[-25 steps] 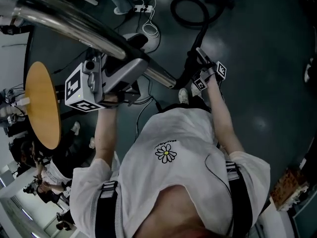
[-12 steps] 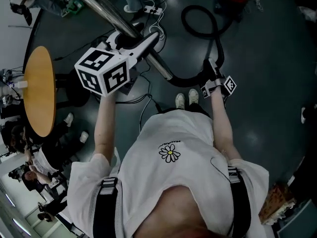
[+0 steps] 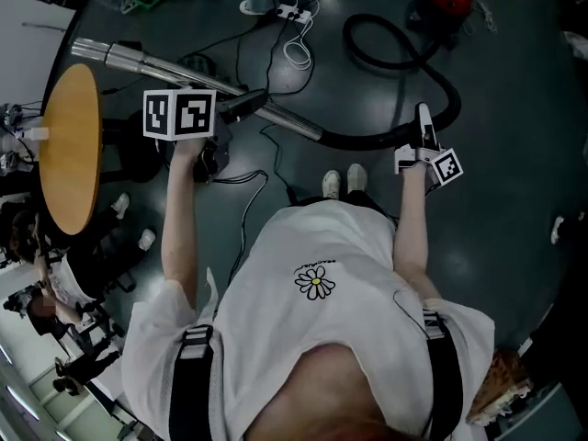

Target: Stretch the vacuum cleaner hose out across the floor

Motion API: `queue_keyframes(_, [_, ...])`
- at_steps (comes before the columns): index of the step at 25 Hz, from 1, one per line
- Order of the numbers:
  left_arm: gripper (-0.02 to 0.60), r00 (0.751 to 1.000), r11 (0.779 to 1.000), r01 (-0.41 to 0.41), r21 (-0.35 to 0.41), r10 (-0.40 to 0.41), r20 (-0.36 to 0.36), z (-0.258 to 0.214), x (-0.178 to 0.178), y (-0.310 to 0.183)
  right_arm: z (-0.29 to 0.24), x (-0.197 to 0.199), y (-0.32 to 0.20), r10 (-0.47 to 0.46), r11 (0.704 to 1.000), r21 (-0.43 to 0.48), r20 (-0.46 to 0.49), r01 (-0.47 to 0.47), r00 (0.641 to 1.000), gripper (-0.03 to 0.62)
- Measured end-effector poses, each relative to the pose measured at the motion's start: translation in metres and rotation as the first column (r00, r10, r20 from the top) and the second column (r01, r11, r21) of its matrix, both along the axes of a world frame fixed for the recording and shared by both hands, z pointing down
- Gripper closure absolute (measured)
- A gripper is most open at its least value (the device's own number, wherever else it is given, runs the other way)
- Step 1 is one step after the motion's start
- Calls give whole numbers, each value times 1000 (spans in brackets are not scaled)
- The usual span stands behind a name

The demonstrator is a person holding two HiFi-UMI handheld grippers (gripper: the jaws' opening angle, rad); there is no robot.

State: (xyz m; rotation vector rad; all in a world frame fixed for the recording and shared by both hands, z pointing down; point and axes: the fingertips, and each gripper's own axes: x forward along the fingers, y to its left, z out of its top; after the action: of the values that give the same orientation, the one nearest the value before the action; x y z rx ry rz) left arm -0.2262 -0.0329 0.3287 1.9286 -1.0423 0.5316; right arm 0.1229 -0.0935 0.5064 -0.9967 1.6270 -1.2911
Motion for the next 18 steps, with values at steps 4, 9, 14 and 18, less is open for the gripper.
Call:
queue_keyframes(4, [364, 999, 994, 4, -108, -9, -52, 23, -19, 29, -21, -12, -13, -79, 997, 4, -96, 80, 992, 442])
queue_keyframes(9, [365, 993, 945, -87, -316, 107, 48, 69, -53, 108, -50, 1, -28, -166, 986, -35, -358, 164, 919, 442])
queue_keyframes(14, [365, 980, 965, -180, -188, 192, 48, 53, -51, 129, -118, -27, -40, -257, 944, -74, -775, 322, 577, 442])
queue_keyframes(18, [365, 966, 895, -225, 384, 258, -35, -26, 7, 57, -111, -106, -23, -277, 832, -320, -947, 453, -161, 448])
